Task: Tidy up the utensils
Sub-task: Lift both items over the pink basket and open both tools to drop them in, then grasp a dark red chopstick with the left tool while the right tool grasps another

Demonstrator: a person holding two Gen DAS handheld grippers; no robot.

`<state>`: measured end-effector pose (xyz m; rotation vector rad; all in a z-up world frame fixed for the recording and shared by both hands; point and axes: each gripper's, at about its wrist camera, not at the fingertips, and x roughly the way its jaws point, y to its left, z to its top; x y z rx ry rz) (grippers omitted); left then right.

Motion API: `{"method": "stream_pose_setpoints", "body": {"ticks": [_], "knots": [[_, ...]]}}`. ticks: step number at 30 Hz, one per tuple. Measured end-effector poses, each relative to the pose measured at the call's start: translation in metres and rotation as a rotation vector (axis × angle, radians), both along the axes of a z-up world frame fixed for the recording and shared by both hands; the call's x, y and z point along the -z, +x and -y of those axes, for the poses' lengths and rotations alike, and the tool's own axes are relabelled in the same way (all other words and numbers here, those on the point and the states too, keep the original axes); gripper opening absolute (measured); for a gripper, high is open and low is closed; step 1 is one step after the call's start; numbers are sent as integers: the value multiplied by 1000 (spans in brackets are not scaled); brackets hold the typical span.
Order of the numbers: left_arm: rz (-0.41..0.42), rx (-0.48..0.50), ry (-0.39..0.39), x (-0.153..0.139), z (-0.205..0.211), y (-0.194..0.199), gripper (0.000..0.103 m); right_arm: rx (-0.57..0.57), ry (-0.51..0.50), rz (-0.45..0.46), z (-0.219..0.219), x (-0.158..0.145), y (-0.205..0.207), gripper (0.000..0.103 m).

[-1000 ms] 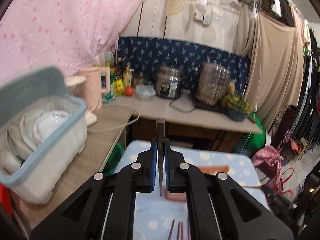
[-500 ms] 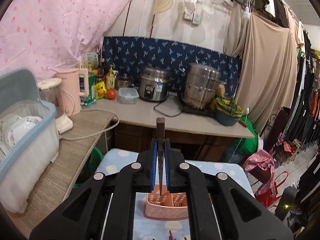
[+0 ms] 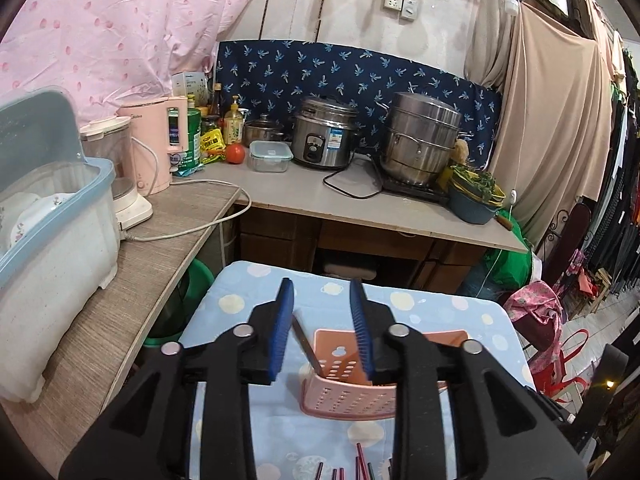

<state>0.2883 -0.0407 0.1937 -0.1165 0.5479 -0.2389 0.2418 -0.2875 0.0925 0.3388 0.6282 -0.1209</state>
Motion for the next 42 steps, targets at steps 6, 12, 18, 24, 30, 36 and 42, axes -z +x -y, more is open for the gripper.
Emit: {"method": "stream_pose_setpoints", "body": {"ticks": [6, 12, 18, 24, 30, 36, 42], "knots": [[-44, 19, 2, 5, -12, -23, 38, -9, 22, 11, -2, -8, -31, 17], [-129, 46, 28, 24, -23, -62, 46, -41, 28, -13, -14, -1, -78, 17], [-233, 54, 57, 64, -33, -106, 46, -67, 11, -78, -30, 24, -126, 17], [-330, 53, 73, 103, -47, -145, 46, -93, -30, -146, -42, 52, -164, 17], [-394, 60, 116, 139, -54, -179, 46, -110, -24, -210, -50, 82, -193, 17], [-448, 61, 138, 178, -55, -200, 46, -121, -32, -263, -57, 106, -210, 17], [-447, 67, 153, 197, -53, -210, 46, -128, -46, -287, -63, 119, -219, 17]]}}
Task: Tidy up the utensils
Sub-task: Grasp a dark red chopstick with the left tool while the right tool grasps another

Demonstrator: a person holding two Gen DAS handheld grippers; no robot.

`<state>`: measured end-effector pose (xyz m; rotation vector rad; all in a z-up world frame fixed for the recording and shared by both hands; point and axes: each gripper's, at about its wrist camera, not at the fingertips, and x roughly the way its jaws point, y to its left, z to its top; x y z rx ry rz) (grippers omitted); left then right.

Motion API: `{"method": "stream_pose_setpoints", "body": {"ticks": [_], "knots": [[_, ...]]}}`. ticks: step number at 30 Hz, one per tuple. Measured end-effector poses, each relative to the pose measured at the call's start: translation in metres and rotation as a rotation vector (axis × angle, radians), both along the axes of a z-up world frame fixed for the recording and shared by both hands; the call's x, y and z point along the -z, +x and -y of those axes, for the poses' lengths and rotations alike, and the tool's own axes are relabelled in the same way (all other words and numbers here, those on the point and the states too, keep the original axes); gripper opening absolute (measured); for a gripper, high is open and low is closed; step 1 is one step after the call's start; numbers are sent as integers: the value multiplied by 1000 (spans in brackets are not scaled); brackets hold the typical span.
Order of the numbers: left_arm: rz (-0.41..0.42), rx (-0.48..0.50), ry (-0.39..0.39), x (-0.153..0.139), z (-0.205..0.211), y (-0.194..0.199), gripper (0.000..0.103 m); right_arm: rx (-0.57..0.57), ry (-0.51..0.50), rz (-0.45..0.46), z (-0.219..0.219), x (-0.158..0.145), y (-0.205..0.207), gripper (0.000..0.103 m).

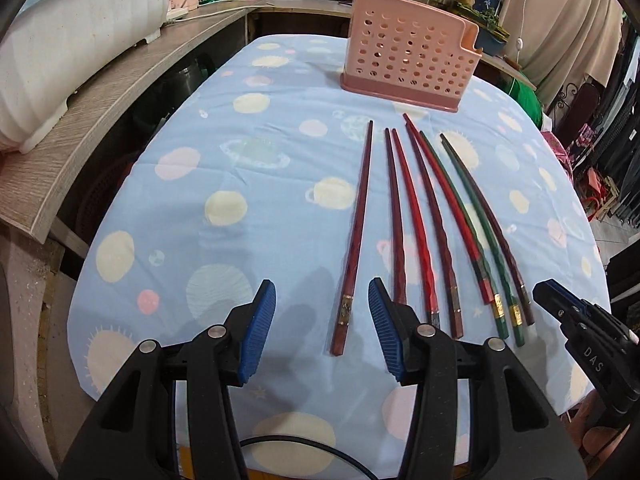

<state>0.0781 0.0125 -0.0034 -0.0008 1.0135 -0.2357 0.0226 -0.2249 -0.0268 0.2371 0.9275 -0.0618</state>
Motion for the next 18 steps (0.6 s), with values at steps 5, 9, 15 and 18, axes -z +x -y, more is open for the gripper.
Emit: {"method": "stream_pose_setpoints", "body": {"ticks": [5, 9, 15, 18], "knots": [[-4, 11, 11, 8, 2, -4, 46, 5, -4, -9, -1, 6, -4, 17], [-17, 14, 16, 17, 3, -6, 45, 6, -1, -18, 0, 9, -3, 17], [-40, 22, 23, 27, 4, -6, 37, 6, 1, -28, 0, 14, -3, 17], [-31, 26, 31, 27, 5, -6, 33, 4, -3, -26, 0, 14, -2, 17]]}}
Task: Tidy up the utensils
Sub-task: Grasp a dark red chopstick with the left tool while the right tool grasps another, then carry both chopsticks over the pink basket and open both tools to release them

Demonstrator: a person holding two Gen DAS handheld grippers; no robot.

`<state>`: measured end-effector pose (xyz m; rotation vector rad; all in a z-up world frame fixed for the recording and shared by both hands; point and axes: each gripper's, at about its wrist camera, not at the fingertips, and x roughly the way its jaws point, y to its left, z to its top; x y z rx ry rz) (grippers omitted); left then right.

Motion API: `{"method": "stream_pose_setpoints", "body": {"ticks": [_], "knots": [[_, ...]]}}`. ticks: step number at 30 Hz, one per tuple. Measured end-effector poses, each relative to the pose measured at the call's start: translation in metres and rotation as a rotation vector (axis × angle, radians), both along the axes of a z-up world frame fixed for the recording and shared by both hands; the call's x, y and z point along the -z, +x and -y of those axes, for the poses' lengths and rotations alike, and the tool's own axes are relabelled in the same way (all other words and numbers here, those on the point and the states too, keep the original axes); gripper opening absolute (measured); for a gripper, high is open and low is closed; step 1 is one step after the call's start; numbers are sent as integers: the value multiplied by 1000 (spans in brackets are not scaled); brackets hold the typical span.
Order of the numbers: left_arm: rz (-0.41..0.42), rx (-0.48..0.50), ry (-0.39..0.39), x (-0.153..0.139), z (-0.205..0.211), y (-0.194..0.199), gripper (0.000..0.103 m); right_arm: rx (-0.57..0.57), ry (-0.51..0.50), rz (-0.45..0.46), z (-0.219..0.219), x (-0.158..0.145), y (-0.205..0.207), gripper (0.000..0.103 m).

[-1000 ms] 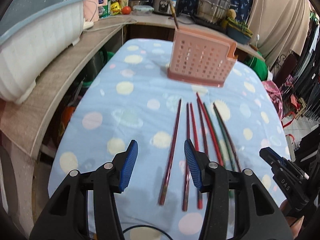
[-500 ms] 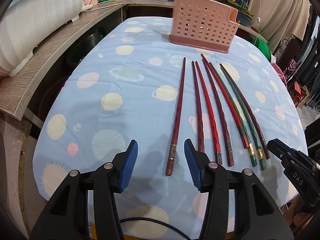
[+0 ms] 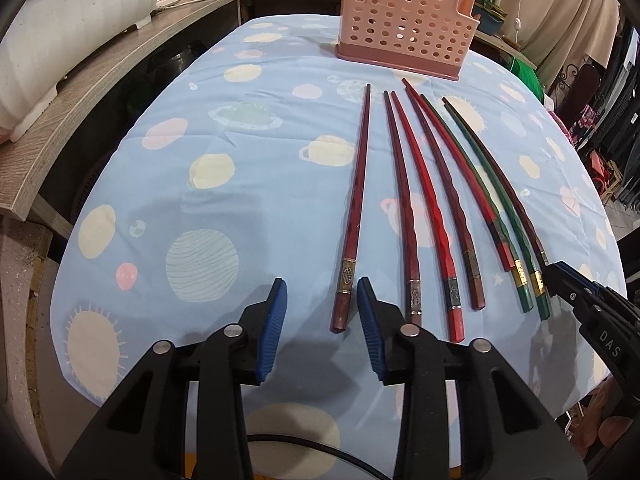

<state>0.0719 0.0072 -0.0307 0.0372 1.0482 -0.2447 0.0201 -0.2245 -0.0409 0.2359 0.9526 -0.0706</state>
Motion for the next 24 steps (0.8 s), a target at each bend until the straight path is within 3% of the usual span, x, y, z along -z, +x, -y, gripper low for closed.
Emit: {"method": "stream_pose_setpoints", "body": {"ticks": [6, 17, 24], "knots": [[-4, 16, -2, 0, 3, 0, 10, -2, -6, 2, -1, 0, 0, 15], [-35, 29, -35, -2, 6, -2, 8, -15, -37, 4, -3, -1, 0, 8], [-24, 14, -75, -26, 3, -3, 7, -17, -28, 56, -4, -22, -2, 8]]}}
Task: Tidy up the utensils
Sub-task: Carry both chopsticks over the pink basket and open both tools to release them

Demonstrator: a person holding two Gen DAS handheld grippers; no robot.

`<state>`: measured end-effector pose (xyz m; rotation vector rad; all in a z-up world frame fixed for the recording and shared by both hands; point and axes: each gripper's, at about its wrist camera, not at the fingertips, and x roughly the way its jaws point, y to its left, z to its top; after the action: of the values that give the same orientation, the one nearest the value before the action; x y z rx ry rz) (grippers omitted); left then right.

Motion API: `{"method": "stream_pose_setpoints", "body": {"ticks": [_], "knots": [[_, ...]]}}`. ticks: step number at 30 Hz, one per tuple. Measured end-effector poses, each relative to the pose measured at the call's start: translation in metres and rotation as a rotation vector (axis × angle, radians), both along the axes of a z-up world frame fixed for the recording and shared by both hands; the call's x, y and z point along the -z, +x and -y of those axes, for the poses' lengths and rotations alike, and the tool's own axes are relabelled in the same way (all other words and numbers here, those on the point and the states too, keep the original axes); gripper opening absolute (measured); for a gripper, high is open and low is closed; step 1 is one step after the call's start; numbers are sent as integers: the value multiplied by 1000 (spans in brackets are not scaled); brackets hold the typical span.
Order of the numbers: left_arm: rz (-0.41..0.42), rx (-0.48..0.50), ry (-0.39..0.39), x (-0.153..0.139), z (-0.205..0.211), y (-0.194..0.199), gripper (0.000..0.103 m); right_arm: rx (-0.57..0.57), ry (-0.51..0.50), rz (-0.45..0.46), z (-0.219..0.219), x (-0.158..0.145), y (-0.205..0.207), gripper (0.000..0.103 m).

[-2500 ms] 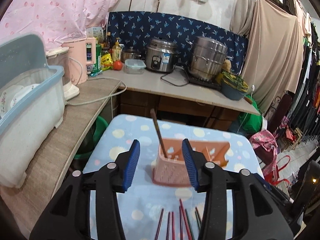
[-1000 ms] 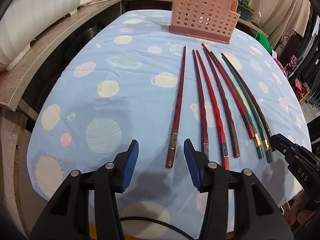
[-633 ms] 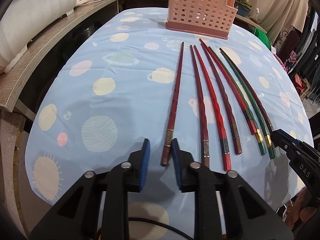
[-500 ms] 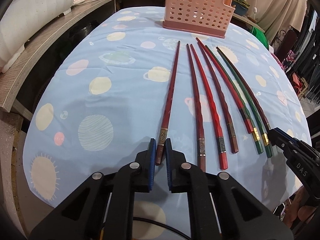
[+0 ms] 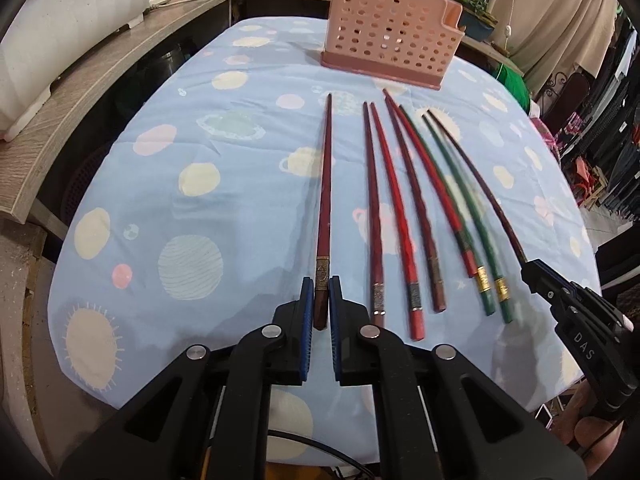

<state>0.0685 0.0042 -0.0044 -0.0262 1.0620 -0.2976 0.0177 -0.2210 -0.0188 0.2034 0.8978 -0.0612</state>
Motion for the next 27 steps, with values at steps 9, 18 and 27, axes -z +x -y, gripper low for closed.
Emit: {"method": "stream_pose_setpoints", "body": {"ticks": [9, 18, 27], "knots": [[77, -13, -65, -56, -4, 0, 7, 11, 37, 93, 9, -45, 5, 7], [166, -24, -63, -101, 1, 21, 7, 30, 48, 178, 23, -83, 19, 7], [255, -35, -84, -144, 9, 43, 7, 45, 43, 256, 34, -115, 35, 7]]}}
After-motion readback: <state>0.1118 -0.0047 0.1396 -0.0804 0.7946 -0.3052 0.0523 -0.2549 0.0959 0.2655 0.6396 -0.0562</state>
